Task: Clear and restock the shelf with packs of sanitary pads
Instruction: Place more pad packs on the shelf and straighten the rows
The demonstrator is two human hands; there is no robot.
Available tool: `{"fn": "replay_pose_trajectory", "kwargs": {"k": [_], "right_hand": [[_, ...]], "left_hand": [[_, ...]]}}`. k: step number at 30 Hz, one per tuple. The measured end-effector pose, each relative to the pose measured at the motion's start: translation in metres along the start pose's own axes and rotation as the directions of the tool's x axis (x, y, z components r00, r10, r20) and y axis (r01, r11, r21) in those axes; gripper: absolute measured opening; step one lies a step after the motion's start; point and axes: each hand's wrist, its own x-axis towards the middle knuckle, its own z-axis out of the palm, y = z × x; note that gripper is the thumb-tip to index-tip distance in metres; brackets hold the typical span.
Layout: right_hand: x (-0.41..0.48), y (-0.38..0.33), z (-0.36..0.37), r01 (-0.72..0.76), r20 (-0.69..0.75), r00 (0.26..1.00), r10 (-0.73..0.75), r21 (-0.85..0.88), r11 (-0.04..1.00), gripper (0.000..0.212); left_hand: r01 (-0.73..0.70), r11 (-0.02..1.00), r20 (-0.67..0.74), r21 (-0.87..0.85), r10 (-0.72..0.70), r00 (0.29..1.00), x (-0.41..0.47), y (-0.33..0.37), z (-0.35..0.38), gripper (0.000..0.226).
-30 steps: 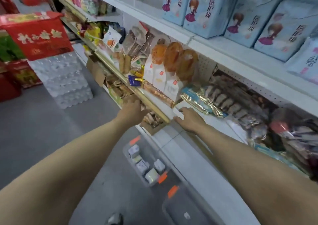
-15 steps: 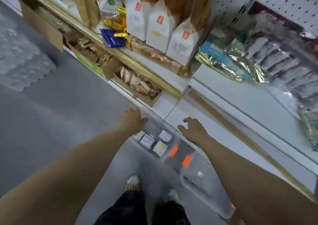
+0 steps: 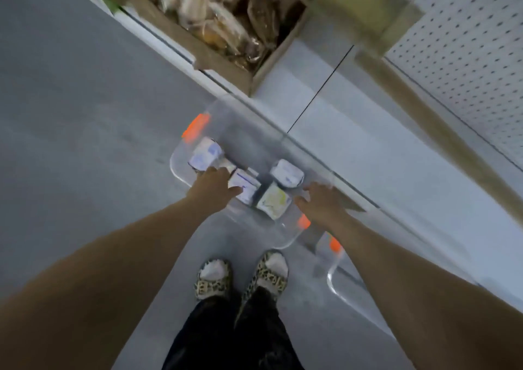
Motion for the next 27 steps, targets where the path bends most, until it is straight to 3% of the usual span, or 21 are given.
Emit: {"fn": "replay_pose_trajectory", "kwargs": {"k": [4, 7, 10, 16, 20, 25, 27], "right_hand": [[0.081, 0.01, 0.034, 0.036, -0.046, 0.998, -0.035, 0.04, 0.999, 0.063], [0.132, 0.015, 0.053, 0.105, -0.111, 0.989, -0.101, 0.027, 0.994, 0.085], [0.168, 0.021, 0.07, 0.162, -0.104, 0.982, -0.155, 0.059, 0.985, 0.087], [0.212, 0.04, 0.102, 0.247, -0.118, 0.966, -0.231, 0.153, 0.957, 0.099], [0.223, 0.041, 0.111, 0.224, -0.202, 0.958, -0.205, 0.076, 0.972, 0.103], [0.213, 0.04, 0.114, 0.17, -0.291, 0.945, -0.152, 0.037, 0.985, 0.077], [0.198, 0.04, 0.11, 0.178, -0.322, 0.936, -0.14, 0.09, 0.98, 0.073]], "left_hand": [[-0.034, 0.997, 0.057, -0.073, 0.038, 0.998, 0.075, -0.019, 0.048, 0.055], [-0.079, 0.991, 0.106, -0.111, 0.091, 0.99, 0.119, -0.025, 0.078, 0.061], [-0.165, 0.983, 0.115, -0.079, 0.173, 0.978, 0.157, -0.031, 0.101, 0.063], [-0.326, 0.901, 0.147, 0.287, 0.295, 0.944, 0.217, -0.032, 0.118, 0.081], [-0.326, 0.708, 0.213, 0.626, 0.248, 0.945, 0.227, -0.034, 0.126, 0.101], [-0.283, 0.706, 0.167, 0.649, 0.231, 0.959, 0.215, -0.033, 0.134, 0.101], [-0.255, 0.759, 0.11, 0.599, 0.238, 0.965, 0.201, -0.032, 0.128, 0.104]]}}
